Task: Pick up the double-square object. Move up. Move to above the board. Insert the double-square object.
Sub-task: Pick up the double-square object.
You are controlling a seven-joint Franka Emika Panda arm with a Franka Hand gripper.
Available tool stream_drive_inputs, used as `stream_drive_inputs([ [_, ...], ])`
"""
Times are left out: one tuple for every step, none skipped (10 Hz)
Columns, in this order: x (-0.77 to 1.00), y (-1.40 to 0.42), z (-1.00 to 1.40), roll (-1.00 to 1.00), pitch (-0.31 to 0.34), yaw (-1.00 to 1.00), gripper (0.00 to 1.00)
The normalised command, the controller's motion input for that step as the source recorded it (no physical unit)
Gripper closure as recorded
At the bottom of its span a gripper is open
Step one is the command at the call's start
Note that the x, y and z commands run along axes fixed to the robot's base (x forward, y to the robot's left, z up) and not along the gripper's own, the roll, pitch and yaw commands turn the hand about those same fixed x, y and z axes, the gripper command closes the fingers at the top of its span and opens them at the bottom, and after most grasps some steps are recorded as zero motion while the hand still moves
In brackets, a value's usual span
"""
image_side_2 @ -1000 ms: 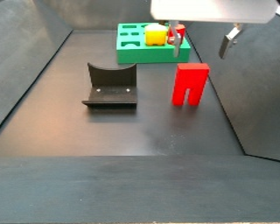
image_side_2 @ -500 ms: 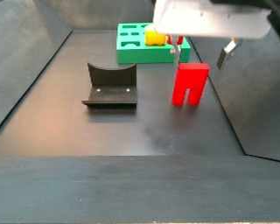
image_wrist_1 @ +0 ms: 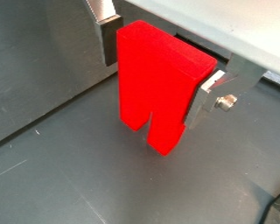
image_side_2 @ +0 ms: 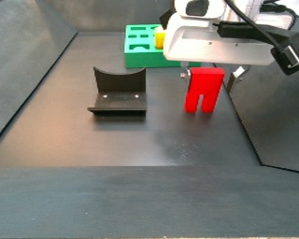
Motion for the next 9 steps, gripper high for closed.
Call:
stream_drive_inputs([
  [0.00, 0.00, 0.00, 0.00, 0.000, 0.00, 1.00],
  [0.00, 0.00, 0.00, 0.00, 0.000, 0.00, 1.00],
  [0.00, 0.00, 0.00, 0.00, 0.000, 0.00, 1.00],
  [0.00, 0.00, 0.00, 0.00, 0.000, 0.00, 1.00],
  [0.00, 0.00, 0.00, 0.00, 0.000, 0.00, 1.00],
  [0.00, 0.00, 0.00, 0.00, 0.000, 0.00, 1.00],
  [0.00, 0.00, 0.00, 0.00, 0.000, 0.00, 1.00],
  [0.00, 0.00, 0.00, 0.00, 0.000, 0.00, 1.00],
  [0.00, 0.00, 0.00, 0.00, 0.000, 0.00, 1.00],
])
